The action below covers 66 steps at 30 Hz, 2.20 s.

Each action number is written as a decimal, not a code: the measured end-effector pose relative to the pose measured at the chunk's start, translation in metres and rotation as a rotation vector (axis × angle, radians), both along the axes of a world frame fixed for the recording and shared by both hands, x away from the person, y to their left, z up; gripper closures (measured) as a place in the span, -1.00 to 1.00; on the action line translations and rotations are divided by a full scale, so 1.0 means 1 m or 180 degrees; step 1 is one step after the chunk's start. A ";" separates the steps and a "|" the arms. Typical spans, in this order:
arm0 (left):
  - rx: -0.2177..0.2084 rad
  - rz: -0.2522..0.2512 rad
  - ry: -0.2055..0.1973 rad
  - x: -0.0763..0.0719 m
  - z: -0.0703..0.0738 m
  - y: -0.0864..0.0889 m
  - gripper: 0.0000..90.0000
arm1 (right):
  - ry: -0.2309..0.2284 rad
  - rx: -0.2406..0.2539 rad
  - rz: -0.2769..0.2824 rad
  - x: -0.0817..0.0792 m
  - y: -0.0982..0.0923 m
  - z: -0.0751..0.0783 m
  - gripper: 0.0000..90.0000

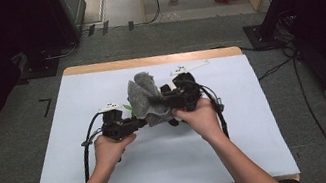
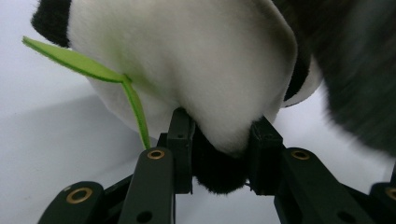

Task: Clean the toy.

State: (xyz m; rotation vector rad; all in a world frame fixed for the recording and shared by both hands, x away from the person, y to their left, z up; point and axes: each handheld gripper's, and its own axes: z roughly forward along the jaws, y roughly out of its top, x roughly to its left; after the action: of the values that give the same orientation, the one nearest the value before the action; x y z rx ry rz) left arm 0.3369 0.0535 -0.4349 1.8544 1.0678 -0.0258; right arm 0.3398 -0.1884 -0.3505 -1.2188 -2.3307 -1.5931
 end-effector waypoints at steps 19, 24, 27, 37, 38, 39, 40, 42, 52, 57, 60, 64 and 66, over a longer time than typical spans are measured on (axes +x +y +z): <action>0.0078 0.0038 0.0041 0.011 -0.012 0.013 0.51 | 0.0101 -0.0637 -0.0472 0.023 -0.021 -0.040 0.77; 0.0030 0.0057 0.0100 0.018 -0.015 0.020 0.51 | 0.0250 -0.0431 -0.0598 0.030 -0.050 -0.039 0.77; -0.0002 0.0072 0.0136 0.021 -0.016 0.023 0.51 | 0.0284 -0.0363 -0.0661 0.032 -0.062 -0.039 0.77; -0.0111 0.0118 0.0279 0.032 -0.018 0.028 0.51 | 0.0396 -0.0472 -0.1142 0.032 -0.113 -0.048 0.77; -0.0132 0.0123 0.0280 0.033 -0.018 0.029 0.51 | 0.0397 -0.0484 -0.1184 0.032 -0.118 -0.048 0.77; -0.0150 0.0129 0.0294 0.034 -0.018 0.029 0.51 | 0.0371 -0.0452 -0.1203 0.031 -0.122 -0.048 0.77; -0.0182 0.0142 0.0295 0.035 -0.018 0.030 0.51 | 0.0371 -0.0414 -0.1226 0.030 -0.126 -0.046 0.78; -0.0207 0.0151 0.0299 0.036 -0.018 0.030 0.51 | 0.0356 -0.0303 -0.1244 0.028 -0.132 -0.041 0.78; -0.0269 0.0161 0.0342 0.033 -0.016 0.027 0.51 | -0.0026 -0.0050 -0.0919 0.007 -0.107 0.009 0.78; -0.0273 0.0156 0.0337 0.030 -0.015 0.024 0.51 | -0.0175 0.0049 -0.0585 -0.004 -0.075 0.024 0.78; -0.0276 0.0147 0.0332 0.027 -0.013 0.021 0.51 | -0.0208 0.0011 -0.0404 -0.007 -0.055 0.024 0.78; -0.0281 0.0135 0.0337 0.022 -0.011 0.018 0.50 | -0.0164 -0.0086 -0.0230 -0.005 -0.030 0.014 0.78; -0.0274 0.0131 0.0326 0.020 -0.011 0.017 0.50 | -0.0112 -0.0143 -0.0172 -0.003 -0.020 0.005 0.78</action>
State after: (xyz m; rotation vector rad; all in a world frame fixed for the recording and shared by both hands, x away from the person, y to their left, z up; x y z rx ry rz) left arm 0.3565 0.0702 -0.4458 1.7689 1.1574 -0.1417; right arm 0.3369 -0.2080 -0.3453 -1.2840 -2.3873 -1.5999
